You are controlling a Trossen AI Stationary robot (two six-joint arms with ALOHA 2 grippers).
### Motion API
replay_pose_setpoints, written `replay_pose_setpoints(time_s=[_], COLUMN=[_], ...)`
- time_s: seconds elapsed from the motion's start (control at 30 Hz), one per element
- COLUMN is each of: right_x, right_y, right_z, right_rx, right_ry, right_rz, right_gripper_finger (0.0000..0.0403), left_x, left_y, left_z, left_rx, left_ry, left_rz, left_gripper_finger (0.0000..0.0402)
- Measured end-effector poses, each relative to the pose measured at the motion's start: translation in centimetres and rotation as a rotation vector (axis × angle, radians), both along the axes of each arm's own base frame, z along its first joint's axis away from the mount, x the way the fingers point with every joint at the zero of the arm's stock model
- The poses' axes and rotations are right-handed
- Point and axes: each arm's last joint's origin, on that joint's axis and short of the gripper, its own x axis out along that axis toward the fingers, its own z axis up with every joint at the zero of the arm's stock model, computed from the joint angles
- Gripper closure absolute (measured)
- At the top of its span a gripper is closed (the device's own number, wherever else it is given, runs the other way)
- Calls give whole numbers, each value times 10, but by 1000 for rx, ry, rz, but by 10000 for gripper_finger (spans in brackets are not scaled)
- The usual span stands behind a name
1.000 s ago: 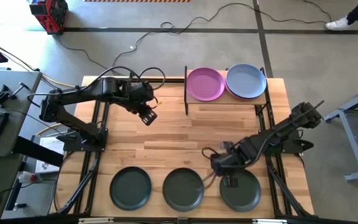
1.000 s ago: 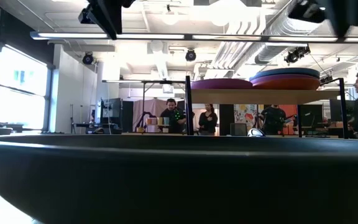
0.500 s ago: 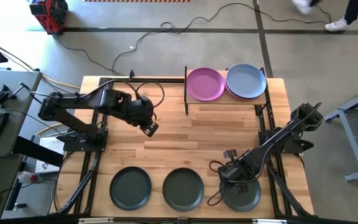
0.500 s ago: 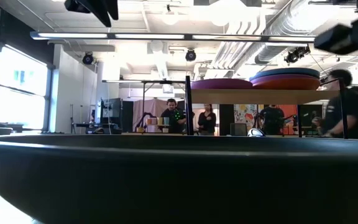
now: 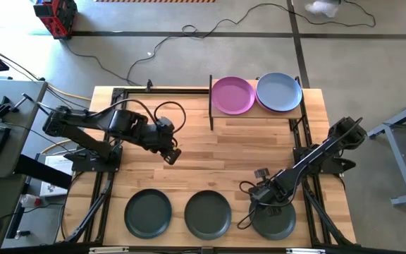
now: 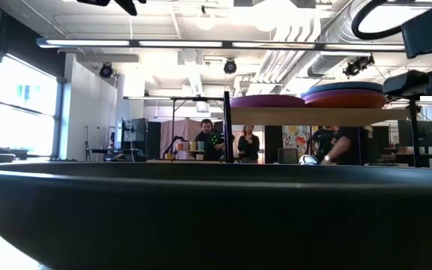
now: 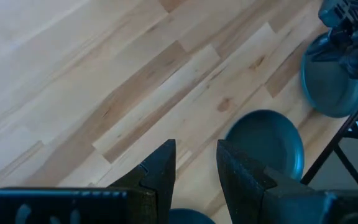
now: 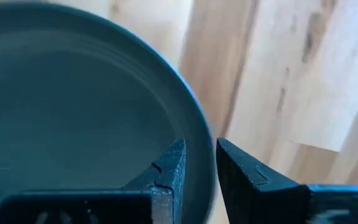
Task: Place and stack plates onto a shelf
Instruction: Stack the right black plate on top of the violet plate on the shelf
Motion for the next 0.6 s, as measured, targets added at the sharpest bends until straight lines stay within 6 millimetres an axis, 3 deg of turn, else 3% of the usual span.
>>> replay_pose_setpoints(time_s=[0.6], right_x=[3], right_y=[-4], right_z=[-6], right_rx=[-2], right_ry=[-41], right_rz=[45], right_gripper_finger=[334], left_x=[-2], left_y=[-8], left_z=[0], left_rx=[1], left_ry=[-7], left_rz=[13], left_gripper_finger=[296])
